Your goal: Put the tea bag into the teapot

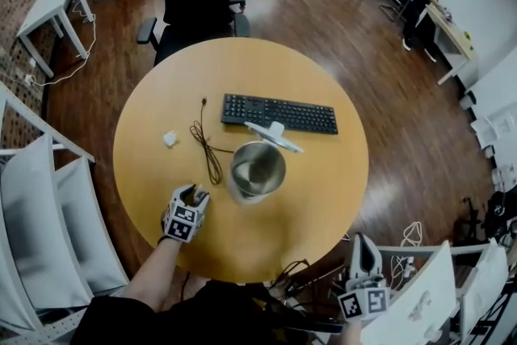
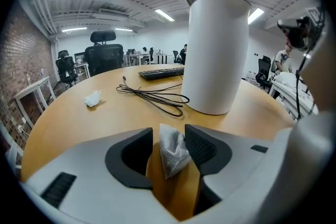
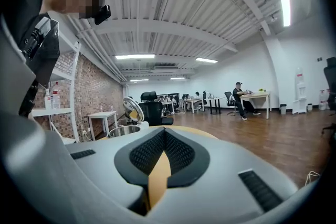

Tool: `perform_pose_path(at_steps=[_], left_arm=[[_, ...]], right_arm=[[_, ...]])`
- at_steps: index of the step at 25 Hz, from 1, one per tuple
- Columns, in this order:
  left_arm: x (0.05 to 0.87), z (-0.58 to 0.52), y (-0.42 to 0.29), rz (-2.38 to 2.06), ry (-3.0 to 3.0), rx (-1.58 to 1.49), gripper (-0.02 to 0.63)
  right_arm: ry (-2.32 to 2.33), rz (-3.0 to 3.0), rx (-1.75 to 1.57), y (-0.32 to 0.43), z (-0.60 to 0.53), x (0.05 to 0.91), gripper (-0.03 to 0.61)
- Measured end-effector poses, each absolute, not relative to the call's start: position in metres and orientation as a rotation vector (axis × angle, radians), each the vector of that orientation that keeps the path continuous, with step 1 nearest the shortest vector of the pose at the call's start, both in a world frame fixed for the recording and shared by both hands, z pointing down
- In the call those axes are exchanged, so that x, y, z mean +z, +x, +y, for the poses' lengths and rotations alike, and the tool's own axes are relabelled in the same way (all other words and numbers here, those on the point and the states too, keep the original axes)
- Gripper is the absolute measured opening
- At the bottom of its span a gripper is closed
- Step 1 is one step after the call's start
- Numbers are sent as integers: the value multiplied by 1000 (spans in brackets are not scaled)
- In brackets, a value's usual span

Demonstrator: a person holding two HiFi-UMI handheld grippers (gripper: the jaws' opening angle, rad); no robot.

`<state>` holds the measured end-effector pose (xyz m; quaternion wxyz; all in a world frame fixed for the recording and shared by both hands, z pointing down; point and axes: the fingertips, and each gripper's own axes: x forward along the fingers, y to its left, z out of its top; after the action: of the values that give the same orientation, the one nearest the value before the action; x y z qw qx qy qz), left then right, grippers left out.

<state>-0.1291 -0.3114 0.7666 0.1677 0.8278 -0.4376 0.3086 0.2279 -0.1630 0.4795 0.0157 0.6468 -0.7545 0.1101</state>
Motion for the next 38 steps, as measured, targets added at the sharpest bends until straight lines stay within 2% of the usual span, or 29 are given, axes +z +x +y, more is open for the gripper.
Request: perform_pose_path(at_steps=[2, 6, 10, 21, 31, 38], left_arm=[[770, -308, -125, -1199, 2368, 906, 187], [777, -301, -123, -1094, 2301, 915, 102], [765, -297, -125, -1100, 2263, 884, 66], [624, -342, -145, -1353, 2456, 596, 66], [474, -333, -120, -1543, 2739, 267, 66], [459, -331, -83, -1479, 2801, 218, 66]], right_arm=[[1992, -2366, 344, 222, -169, 480, 9], [1954, -2403, 310, 210, -180, 477, 9], [1931, -2444, 277, 205, -183, 472, 9], [1935, -2617, 105, 207, -197, 431, 9], [1898, -2748, -36, 217, -206, 398, 9], [1925, -2721, -33, 236, -203, 403, 9]])
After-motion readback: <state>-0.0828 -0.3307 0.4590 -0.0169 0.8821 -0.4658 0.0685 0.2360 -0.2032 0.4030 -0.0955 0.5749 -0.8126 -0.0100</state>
